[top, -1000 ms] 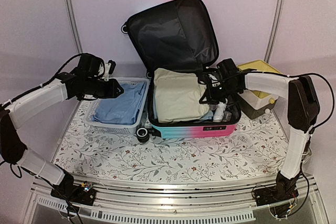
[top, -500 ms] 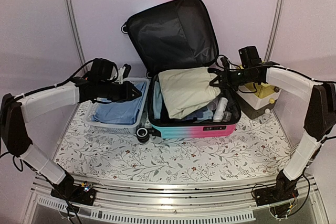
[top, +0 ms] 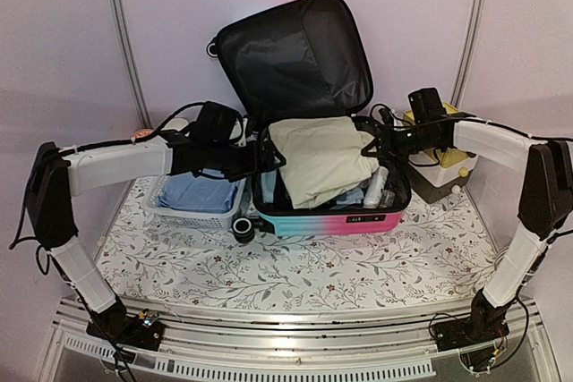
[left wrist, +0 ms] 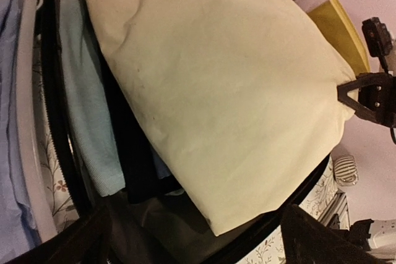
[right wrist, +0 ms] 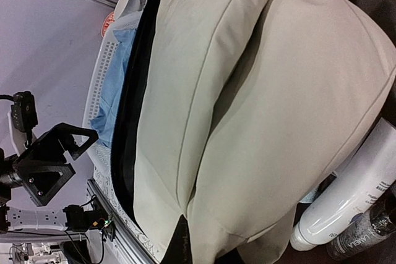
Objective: Open, take out, and arrange the luggage
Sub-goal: Pick up the clothes from the opened luggage.
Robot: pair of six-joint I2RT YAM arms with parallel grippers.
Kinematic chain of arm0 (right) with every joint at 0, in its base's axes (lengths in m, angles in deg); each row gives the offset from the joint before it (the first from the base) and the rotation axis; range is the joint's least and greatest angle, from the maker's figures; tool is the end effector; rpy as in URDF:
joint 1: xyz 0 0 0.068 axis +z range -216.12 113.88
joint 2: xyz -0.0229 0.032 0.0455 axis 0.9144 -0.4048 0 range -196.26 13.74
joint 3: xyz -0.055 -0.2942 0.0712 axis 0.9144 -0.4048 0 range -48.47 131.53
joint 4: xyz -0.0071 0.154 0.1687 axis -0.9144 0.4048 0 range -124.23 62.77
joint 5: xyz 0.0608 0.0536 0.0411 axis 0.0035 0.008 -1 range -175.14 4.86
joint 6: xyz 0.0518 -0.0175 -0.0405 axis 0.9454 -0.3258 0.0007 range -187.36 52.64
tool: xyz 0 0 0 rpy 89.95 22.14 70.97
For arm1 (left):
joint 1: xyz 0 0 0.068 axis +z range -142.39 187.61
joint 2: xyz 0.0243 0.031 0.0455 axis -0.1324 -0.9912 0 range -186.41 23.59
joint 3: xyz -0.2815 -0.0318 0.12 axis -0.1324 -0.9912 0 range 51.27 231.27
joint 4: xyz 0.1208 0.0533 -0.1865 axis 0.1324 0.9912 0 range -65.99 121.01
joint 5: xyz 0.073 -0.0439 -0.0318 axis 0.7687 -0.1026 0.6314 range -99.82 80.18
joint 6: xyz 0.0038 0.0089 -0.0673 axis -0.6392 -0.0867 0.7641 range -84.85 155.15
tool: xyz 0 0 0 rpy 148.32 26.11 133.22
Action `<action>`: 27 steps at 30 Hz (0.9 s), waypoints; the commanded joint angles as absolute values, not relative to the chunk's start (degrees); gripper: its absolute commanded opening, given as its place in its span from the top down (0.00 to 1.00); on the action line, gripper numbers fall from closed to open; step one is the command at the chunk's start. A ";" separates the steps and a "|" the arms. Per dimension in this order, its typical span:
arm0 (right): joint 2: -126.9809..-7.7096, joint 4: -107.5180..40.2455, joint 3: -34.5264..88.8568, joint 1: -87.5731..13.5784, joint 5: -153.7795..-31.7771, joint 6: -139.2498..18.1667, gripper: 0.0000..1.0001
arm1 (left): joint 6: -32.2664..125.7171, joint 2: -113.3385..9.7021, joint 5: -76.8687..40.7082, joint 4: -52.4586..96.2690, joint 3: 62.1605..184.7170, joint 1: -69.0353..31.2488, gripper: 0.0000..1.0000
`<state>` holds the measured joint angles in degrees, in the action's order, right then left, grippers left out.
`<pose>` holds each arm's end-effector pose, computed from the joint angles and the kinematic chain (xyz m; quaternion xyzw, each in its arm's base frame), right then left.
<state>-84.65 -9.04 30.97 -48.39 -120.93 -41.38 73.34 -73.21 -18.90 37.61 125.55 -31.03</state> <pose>0.3391 0.1420 0.3165 -0.0564 0.8827 0.4008 0.2387 0.2879 -0.2410 0.3111 0.0393 0.8885 -0.3359 0.3100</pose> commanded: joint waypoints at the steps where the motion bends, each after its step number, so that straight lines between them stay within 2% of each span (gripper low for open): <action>1: -85.29 -11.81 30.13 -49.11 -118.71 -42.72 0.98 | 76.71 -75.62 -11.06 40.95 127.71 -30.21 0.02; 6: -85.58 -11.82 30.02 -49.19 -118.38 -43.09 0.98 | 76.91 -75.98 -14.26 37.83 127.18 -30.15 0.02; 8: -85.81 -11.90 29.94 -49.17 -118.40 -43.09 0.98 | 79.10 -76.39 -15.51 36.52 127.27 -30.71 0.09; 12: -86.17 -12.16 29.63 -49.22 -118.28 -42.93 0.98 | 83.79 -77.19 -16.36 34.78 127.81 -32.27 0.15; 20: -86.20 -12.48 29.16 -49.19 -118.24 -42.97 0.98 | 92.47 -82.55 -17.01 34.68 131.24 -33.61 0.17; 27: -86.20 -12.68 28.83 -49.20 -118.10 -42.93 0.98 | 96.30 -88.35 -16.44 35.82 136.61 -33.61 0.24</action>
<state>-85.79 -9.92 29.09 -48.58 -118.85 -42.73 92.57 -85.86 -16.93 35.36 133.29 -33.23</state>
